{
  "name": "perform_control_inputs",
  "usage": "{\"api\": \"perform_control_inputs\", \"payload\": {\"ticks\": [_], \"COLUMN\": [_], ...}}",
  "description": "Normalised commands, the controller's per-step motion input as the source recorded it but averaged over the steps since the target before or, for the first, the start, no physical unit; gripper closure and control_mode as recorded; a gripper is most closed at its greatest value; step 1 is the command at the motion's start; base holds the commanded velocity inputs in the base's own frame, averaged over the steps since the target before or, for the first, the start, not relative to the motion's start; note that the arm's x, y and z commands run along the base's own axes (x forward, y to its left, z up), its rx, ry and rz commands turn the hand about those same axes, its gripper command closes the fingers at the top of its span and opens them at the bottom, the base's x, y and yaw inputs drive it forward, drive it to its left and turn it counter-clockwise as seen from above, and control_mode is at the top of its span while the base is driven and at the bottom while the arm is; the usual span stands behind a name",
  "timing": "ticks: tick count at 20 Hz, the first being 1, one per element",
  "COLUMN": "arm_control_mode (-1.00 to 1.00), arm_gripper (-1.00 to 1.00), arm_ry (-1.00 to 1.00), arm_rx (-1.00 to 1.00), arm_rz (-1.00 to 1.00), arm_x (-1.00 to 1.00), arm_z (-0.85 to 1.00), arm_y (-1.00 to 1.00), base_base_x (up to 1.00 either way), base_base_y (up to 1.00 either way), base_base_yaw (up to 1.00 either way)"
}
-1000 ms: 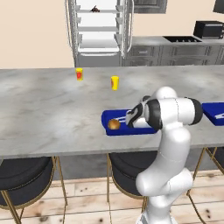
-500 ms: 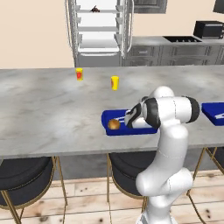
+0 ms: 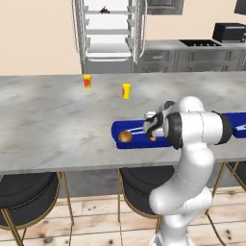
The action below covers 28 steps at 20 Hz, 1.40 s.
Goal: Gather the carrot and potato from the fridge and place them on a tray on the dining counter. Then gather the fish and chicken drumstick from the fridge and place them on the other tray.
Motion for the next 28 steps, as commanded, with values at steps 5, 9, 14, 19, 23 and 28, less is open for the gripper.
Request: {"api": "perform_control_inputs", "payload": {"ticks": [5, 9, 14, 19, 23, 28], "arm_control_mode": [-1.0, -1.0, -1.0, -1.0, -1.0, -1.0], "arm_gripper": [-1.0, -1.0, -1.0, -1.0, -1.0, -1.0], "arm_ry": [-0.24, -0.23, 0.0, 0.11, 0.17, 0.13], "arm_rx": [-0.23, -0.3, 0.04, 0.34, 0.42, 0.41], "arm_rz": [-0.32, -0.15, -0.02, 0.06, 0.07, 0.08], "arm_x": [0.51, 0.39, -0.02, -0.41, -0.2, -0.05], "arm_z": [0.9, 0.35, 0.44, 0.81, 1.0, 1.0], "arm_y": [0.92, 0.89, 0.34, 0.07, 0.18, 0.08], "base_base_x": [0.0, 0.0, 0.0, 0.0, 0.0, 0.0], "base_base_y": [0.0, 0.0, 0.0, 0.0, 0.0, 0.0], "base_base_yaw": [0.0, 0.0, 0.0, 0.0, 0.0, 0.0]}}
